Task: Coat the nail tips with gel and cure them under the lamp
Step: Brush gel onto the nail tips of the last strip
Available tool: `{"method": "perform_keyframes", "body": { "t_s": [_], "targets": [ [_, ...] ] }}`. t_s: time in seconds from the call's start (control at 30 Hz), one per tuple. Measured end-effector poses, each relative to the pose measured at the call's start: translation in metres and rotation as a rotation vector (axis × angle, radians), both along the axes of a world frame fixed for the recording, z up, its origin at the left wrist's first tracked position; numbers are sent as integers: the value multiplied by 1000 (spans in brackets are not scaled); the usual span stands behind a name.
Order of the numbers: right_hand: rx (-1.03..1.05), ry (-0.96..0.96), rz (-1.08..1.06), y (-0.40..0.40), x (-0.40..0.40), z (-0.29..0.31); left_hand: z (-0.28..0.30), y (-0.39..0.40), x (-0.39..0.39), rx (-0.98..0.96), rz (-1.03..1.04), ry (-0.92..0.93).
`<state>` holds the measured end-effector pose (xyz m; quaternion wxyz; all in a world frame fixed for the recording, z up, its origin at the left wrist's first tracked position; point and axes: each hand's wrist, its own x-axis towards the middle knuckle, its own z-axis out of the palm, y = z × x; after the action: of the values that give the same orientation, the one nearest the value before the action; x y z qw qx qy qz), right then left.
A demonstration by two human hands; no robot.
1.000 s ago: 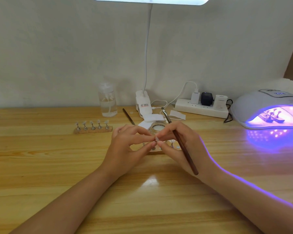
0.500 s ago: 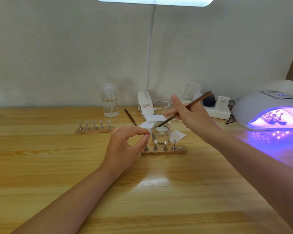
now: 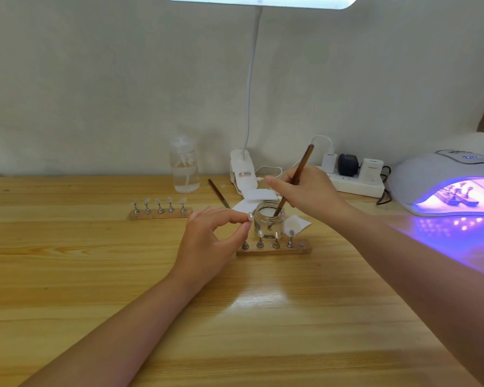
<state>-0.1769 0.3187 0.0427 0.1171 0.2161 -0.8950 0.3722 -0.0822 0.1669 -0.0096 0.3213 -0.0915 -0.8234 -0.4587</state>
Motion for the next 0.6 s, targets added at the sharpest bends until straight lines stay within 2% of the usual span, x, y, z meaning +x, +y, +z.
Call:
{"method": "perform_keyframes", "body": {
  "t_s": [0.13, 0.5, 0.6],
  "targets": [
    [-171, -12, -33, 11, -1, 7, 0, 0, 0, 11, 1, -12],
    [-325, -81, -105, 35, -8, 13, 2, 1, 1, 34, -2, -40],
    [-421, -132, -113, 35, -9, 14, 3, 1, 1, 35, 1, -35]
  ]
}}
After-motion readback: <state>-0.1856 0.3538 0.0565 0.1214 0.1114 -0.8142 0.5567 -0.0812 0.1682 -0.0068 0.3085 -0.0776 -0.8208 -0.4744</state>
